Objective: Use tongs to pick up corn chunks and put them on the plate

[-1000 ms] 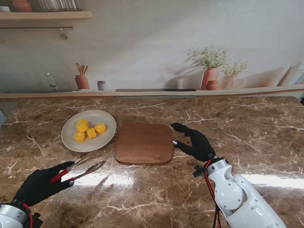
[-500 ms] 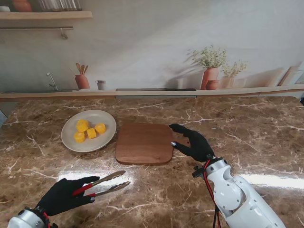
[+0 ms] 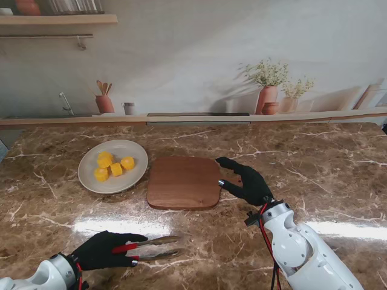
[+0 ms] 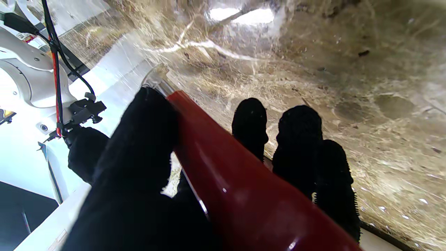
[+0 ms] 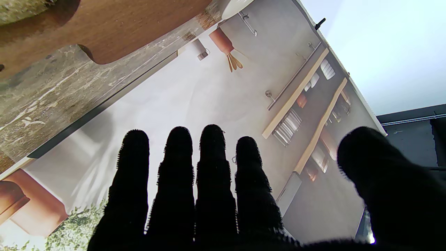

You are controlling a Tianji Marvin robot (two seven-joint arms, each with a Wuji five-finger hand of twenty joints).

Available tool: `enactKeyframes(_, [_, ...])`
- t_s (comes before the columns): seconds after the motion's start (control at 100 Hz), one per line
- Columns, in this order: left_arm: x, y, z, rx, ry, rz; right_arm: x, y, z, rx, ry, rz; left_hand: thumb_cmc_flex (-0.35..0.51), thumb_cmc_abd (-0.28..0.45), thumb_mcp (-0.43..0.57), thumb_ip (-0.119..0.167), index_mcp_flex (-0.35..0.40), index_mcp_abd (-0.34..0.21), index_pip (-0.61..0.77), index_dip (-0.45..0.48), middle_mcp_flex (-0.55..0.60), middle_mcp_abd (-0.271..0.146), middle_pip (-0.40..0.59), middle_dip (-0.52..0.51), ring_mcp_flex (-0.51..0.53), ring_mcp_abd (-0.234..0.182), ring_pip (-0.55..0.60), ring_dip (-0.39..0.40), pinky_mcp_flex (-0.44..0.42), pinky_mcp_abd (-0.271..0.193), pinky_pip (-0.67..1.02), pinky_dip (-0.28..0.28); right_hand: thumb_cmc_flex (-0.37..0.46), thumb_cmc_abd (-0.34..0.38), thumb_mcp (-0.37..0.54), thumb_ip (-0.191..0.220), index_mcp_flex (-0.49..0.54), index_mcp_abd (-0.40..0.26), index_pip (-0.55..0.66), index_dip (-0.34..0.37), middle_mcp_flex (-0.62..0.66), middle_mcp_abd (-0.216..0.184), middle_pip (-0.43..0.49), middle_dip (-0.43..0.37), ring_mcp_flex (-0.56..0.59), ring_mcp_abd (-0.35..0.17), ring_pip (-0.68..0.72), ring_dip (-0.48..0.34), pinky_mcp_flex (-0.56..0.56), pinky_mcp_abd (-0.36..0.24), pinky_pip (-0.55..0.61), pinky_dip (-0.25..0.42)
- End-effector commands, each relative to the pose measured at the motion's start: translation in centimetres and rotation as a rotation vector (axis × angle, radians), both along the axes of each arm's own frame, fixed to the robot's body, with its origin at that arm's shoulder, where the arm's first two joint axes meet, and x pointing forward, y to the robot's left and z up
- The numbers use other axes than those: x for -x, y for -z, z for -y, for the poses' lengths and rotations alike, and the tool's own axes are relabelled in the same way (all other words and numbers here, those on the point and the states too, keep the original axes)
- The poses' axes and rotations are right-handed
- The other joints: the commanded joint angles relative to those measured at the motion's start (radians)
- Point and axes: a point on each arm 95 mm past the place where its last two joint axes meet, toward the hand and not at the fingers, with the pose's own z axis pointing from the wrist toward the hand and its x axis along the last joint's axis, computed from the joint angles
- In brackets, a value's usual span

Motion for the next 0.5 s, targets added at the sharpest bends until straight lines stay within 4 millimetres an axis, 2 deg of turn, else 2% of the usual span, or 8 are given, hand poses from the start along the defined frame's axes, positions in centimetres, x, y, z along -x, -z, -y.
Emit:
enactKeyframes(0.0, [0.0, 0.7, 0.0, -0.009, 0.003, -0.016, 0.2, 0.5, 0.1, 0.004, 0.0, -0.022, 0.148, 0.176, 0.066, 0.06, 0.063, -0.152, 0.105, 0.049, 0.04, -0.165, 0.037, 0.015, -0.016, 0.018, -0.015, 0.001, -0.02, 0.019, -0.02, 0.011, 0.018, 0.013, -0.007, -0.028, 0.005, -0.029, -0.003, -0.001, 0.002, -0.029, 0.005, 0.008, 0.028, 0.002, 0.006, 0.014, 0.001, -0.004, 0.021, 0.029])
enactKeyframes(0.14, [-0.6, 1.3, -0.2, -0.041, -0.001, -0.015, 0.2, 0.5, 0.1, 0.003, 0.0, -0.023, 0.143, 0.18, 0.055, 0.065, 0.052, -0.144, 0.096, 0.045, 0.037, -0.172, 0.033, 0.012, -0.021, 0.01, -0.018, -0.002, -0.021, 0.014, -0.021, 0.011, 0.019, 0.013, -0.007, -0.028, 0.005, -0.03, -0.003, -0.001, 0.002, -0.028, 0.005, 0.008, 0.029, 0.003, 0.006, 0.015, 0.001, -0.002, 0.021, 0.029])
enactKeyframes(0.24, [-1.3, 1.7, -0.5, -0.06, -0.009, -0.034, 0.1, 0.5, 0.0, 0.001, -0.001, -0.02, 0.127, 0.159, 0.068, 0.074, 0.043, -0.136, 0.081, 0.035, 0.026, -0.169, 0.008, -0.011, -0.035, 0.002, -0.047, -0.024, -0.024, -0.013, -0.039, -0.004, 0.019, 0.013, -0.006, -0.028, 0.005, -0.029, -0.003, -0.002, 0.002, -0.027, 0.005, 0.008, 0.033, 0.002, 0.007, 0.015, 0.001, -0.002, 0.021, 0.029])
enactKeyframes(0.27, [-1.5, 1.8, -0.5, -0.068, -0.008, -0.042, 0.1, 0.5, 0.0, 0.0, -0.002, -0.02, 0.088, 0.132, 0.135, 0.062, 0.038, -0.131, 0.072, 0.028, 0.023, -0.169, -0.005, 0.01, -0.04, -0.001, -0.051, -0.037, -0.026, -0.018, -0.041, -0.018, 0.018, 0.012, -0.007, -0.028, 0.004, -0.029, -0.003, -0.002, 0.002, -0.028, 0.005, 0.008, 0.037, 0.003, 0.009, 0.016, 0.003, -0.002, 0.022, 0.029])
enactKeyframes(0.36, [-2.0, 2.0, -0.7, -0.091, -0.005, -0.052, 0.1, 0.4, 0.0, 0.001, -0.006, -0.021, 0.045, 0.073, 0.172, 0.042, 0.009, -0.109, 0.046, 0.015, 0.004, -0.176, -0.043, 0.056, -0.058, -0.009, -0.074, -0.046, -0.035, -0.024, -0.054, -0.025, 0.018, 0.012, -0.007, -0.028, 0.004, -0.029, -0.003, -0.001, 0.001, -0.028, 0.005, 0.008, 0.037, 0.002, 0.01, 0.017, 0.002, -0.002, 0.022, 0.029])
enactKeyframes(0.4, [-2.1, 2.0, -0.7, -0.102, -0.004, -0.05, 0.2, 0.4, 0.0, 0.001, -0.006, -0.021, 0.015, 0.053, 0.181, 0.038, -0.004, -0.104, 0.04, 0.012, -0.016, -0.175, -0.07, 0.052, -0.076, -0.012, -0.099, -0.058, -0.042, -0.027, -0.063, -0.03, 0.018, 0.013, -0.007, -0.028, 0.004, -0.029, -0.003, -0.001, 0.002, -0.028, 0.005, 0.008, 0.04, 0.003, 0.011, 0.018, 0.003, -0.002, 0.022, 0.029])
enactKeyframes(0.43, [-2.3, 1.9, -0.8, -0.111, -0.003, -0.049, 0.2, 0.4, 0.0, 0.0, -0.006, -0.02, -0.033, 0.03, 0.228, 0.027, -0.015, -0.094, 0.034, 0.009, -0.031, -0.175, -0.102, 0.045, -0.093, -0.014, -0.12, -0.074, -0.05, -0.028, -0.069, -0.033, 0.019, 0.013, -0.006, -0.028, 0.005, -0.028, -0.003, -0.001, 0.002, -0.028, 0.005, 0.008, 0.041, 0.002, 0.012, 0.019, 0.003, -0.001, 0.022, 0.029])
enactKeyframes(0.49, [-2.5, 1.9, -0.9, -0.131, -0.001, -0.049, 0.2, 0.3, 0.0, -0.001, -0.003, -0.018, -0.103, 0.001, 0.281, 0.026, -0.041, -0.078, 0.021, 0.002, -0.07, -0.177, -0.142, 0.008, -0.132, -0.028, -0.173, -0.111, -0.064, -0.033, -0.083, -0.038, 0.018, 0.013, -0.007, -0.028, 0.004, -0.029, -0.003, -0.002, 0.002, -0.027, 0.005, 0.008, 0.043, 0.004, 0.013, 0.019, 0.003, -0.001, 0.023, 0.029])
